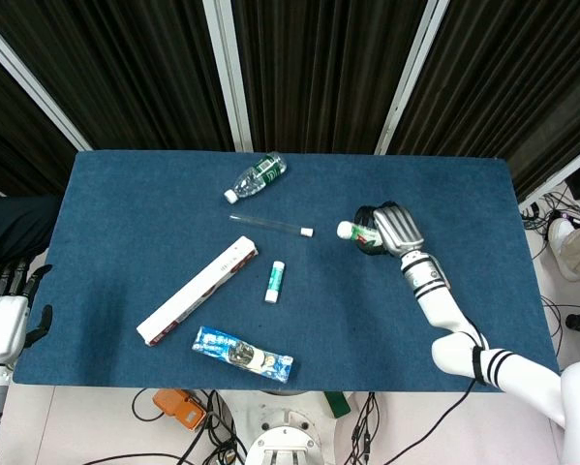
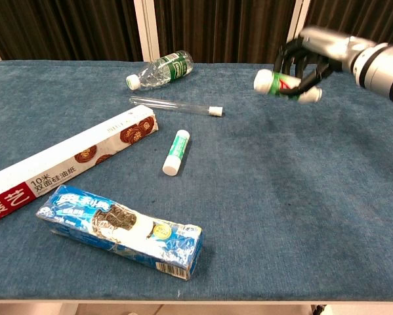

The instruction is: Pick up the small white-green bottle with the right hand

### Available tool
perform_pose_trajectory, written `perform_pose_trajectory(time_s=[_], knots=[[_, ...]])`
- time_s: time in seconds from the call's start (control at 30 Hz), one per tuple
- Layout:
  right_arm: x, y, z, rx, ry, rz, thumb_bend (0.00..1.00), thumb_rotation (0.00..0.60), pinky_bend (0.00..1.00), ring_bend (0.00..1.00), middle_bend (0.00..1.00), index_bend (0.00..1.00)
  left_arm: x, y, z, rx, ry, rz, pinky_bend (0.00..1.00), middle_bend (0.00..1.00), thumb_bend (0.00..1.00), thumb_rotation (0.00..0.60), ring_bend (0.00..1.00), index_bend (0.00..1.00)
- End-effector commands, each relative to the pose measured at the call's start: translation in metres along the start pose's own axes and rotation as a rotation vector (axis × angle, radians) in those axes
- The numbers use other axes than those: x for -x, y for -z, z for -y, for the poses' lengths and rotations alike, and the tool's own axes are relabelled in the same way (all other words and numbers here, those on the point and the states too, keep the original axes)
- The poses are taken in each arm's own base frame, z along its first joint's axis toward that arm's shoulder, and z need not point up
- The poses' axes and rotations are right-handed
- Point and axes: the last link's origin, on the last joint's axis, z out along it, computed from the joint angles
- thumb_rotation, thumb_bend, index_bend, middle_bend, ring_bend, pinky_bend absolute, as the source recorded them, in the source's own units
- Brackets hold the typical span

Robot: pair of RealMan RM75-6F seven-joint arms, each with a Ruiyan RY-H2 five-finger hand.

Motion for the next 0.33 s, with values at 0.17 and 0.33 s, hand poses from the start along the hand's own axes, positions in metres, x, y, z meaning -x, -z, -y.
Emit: perform_pose_trajectory(time_s=[0.17,0.33], knots=[[-0.051,-0.014,0.008,0.005,-0.161,-0.351,0.61,0.600,0.36,0.55,0.67,0.72,-0.001,0.000,0.000,-0.004,0.003,-0.003,0.07,0.00,0.45,0.600,0.01,0.15],[-0.057,-0.007,0.002,-0.002,-0.173,-0.426,0.61,0.600,0.37,0.55,0.67,0.73,0.000,0.000,0.000,-0.005,0.001,-0.002,0.07,0.00,0.45,0.600,0.01,0.15]])
